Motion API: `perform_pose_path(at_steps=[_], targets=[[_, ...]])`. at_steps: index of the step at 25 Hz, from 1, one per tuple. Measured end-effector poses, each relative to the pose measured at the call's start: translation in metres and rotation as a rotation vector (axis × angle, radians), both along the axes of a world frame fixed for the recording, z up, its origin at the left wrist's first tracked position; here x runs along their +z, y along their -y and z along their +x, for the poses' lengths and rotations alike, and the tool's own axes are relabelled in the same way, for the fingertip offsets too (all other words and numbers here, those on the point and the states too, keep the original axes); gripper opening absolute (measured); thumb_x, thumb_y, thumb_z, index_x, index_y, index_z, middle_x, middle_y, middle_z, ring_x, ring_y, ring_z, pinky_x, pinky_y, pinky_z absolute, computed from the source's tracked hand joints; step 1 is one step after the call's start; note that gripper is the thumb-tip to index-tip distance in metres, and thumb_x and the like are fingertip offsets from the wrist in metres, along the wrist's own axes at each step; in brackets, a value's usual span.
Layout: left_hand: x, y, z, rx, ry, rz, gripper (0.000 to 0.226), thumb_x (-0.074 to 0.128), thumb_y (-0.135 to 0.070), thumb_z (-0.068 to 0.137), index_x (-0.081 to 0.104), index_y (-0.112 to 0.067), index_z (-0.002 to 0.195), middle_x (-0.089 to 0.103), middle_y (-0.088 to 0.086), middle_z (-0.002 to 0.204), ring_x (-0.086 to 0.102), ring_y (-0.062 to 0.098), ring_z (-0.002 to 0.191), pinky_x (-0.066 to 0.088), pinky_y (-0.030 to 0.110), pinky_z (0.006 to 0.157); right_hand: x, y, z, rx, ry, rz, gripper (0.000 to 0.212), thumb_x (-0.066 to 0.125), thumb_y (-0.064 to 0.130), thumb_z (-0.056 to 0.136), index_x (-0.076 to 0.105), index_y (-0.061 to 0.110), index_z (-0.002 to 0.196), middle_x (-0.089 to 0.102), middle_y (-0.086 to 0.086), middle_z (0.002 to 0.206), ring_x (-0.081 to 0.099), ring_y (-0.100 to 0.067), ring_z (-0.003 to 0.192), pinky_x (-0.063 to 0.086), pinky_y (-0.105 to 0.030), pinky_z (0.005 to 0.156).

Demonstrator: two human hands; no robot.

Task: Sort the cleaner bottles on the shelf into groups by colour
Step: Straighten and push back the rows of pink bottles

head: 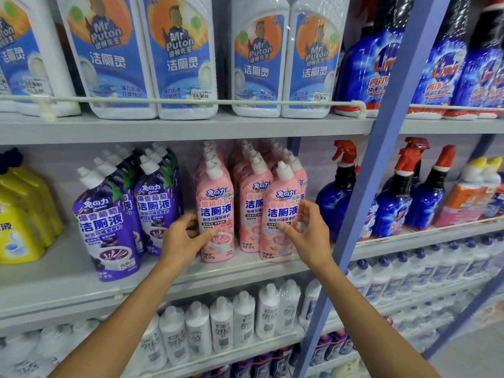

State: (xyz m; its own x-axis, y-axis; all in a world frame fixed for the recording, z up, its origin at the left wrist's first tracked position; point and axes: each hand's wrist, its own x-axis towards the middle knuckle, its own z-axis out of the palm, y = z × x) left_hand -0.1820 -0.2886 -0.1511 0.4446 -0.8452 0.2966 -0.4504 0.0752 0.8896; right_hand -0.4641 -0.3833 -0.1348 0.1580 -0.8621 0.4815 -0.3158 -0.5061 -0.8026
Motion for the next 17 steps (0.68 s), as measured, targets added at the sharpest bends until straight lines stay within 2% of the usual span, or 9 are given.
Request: perform_pose_path(at_steps=[3, 9, 12, 17], targets=[[0.001, 0.0, -0.002, -0.017, -0.01, -0.001, 0.043, 0.086, -0.027, 0.078, 0.066, -0.017, 0.116, 0.075, -0.002, 0.107, 0.074, 0.012, 0.089, 0.063, 0.043, 0.081, 0.001, 0.001, -0.003, 0.019, 0.018, 0.01, 0.069, 0.085, 0.026, 0.082, 0.047, 0.016, 0.138, 0.062, 0.007, 0.128, 0.059, 0.004, 0.11, 0.048, -0.004, 0.082], [0.003, -0.003, -0.005, -0.02, -0.012, -0.001, 0.043, 0.084, -0.028, 0.079, 0.066, -0.019, 0.117, 0.074, -0.006, 0.107, 0.074, 0.009, 0.089, 0.063, 0.038, 0.079, 0.003, 0.005, -0.007, 0.079, -0.04, 0.023, 0.068, 0.088, 0.032, 0.077, 0.046, 0.029, 0.13, 0.062, 0.011, 0.124, 0.059, 0.004, 0.108, 0.053, -0.019, 0.089], [0.007, -0.005, -0.006, -0.019, -0.016, 0.008, 0.043, 0.084, -0.025, 0.08, 0.065, -0.018, 0.118, 0.075, -0.005, 0.105, 0.073, 0.007, 0.088, 0.062, 0.032, 0.079, 0.006, 0.012, -0.013, 0.101, -0.065, 0.033, 0.066, 0.088, 0.03, 0.077, 0.049, 0.024, 0.129, 0.065, 0.01, 0.122, 0.061, 0.002, 0.106, 0.053, -0.016, 0.085], [0.008, -0.005, -0.009, -0.024, -0.019, 0.004, 0.039, 0.083, -0.019, 0.081, 0.065, -0.017, 0.116, 0.076, -0.005, 0.101, 0.073, 0.004, 0.088, 0.061, 0.028, 0.078, 0.007, 0.02, -0.033, 0.148, -0.085, 0.034, 0.063, 0.086, 0.03, 0.08, 0.049, 0.025, 0.132, 0.065, 0.014, 0.125, 0.062, -0.001, 0.111, 0.054, -0.02, 0.091]])
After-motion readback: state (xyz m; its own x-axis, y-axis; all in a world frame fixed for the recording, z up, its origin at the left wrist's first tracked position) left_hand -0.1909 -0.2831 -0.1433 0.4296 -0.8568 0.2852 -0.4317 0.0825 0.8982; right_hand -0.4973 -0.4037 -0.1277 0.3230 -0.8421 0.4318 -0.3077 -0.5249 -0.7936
